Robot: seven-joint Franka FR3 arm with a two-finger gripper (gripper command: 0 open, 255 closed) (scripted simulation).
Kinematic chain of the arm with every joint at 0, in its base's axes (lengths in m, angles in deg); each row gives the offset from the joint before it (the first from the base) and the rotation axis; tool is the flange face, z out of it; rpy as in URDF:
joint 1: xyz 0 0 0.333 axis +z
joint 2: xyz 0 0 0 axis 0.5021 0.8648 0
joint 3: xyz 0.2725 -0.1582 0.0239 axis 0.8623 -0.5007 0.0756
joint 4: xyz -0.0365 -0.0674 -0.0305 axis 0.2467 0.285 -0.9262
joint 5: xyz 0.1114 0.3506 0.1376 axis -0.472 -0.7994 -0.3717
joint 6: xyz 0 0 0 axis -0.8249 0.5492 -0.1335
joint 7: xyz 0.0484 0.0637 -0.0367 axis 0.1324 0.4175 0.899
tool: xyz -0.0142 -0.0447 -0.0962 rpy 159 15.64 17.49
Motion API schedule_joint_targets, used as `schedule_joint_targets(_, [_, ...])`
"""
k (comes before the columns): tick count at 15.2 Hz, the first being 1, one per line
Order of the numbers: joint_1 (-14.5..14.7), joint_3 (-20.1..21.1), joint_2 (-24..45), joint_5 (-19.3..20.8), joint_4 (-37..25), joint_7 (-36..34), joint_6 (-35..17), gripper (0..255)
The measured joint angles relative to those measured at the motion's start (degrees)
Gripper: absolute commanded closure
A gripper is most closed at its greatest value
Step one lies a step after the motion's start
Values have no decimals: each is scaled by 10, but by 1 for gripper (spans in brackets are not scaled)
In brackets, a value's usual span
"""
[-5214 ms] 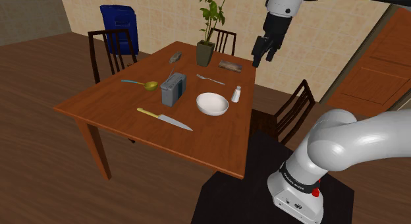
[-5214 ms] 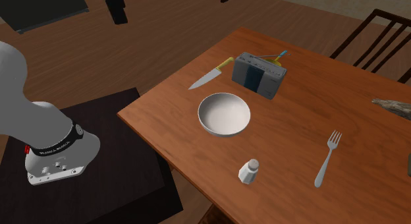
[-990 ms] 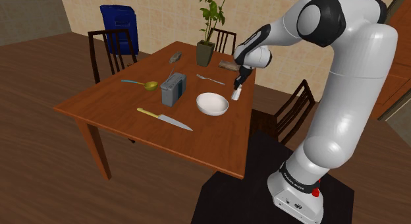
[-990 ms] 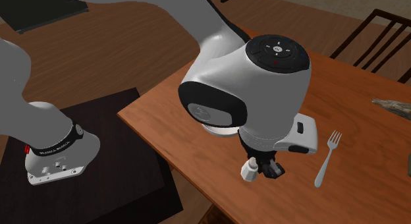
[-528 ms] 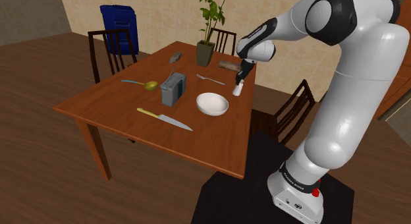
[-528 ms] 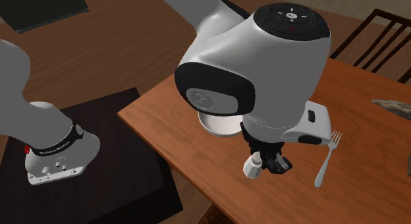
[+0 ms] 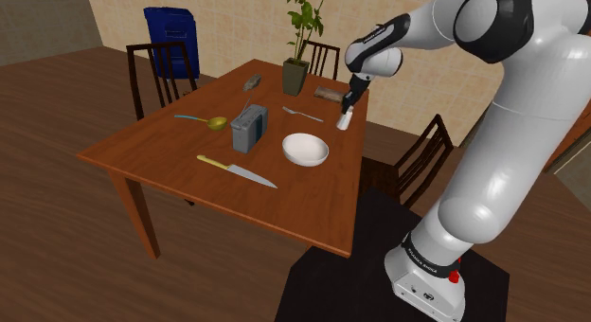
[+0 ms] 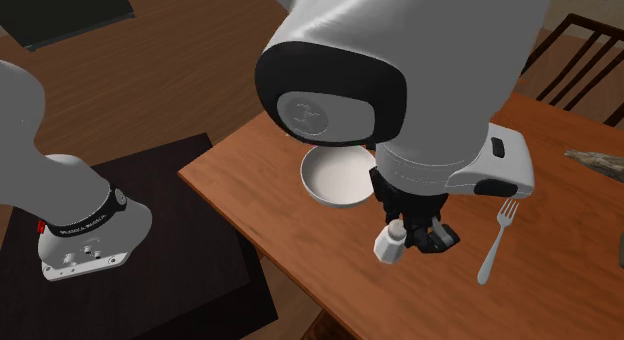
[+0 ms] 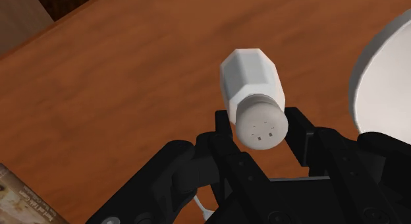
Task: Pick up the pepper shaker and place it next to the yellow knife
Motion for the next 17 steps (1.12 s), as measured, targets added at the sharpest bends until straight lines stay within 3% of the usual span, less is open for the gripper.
schedule_joint_targets(17, [14,-6,-72,60,-49,-47,109,255])
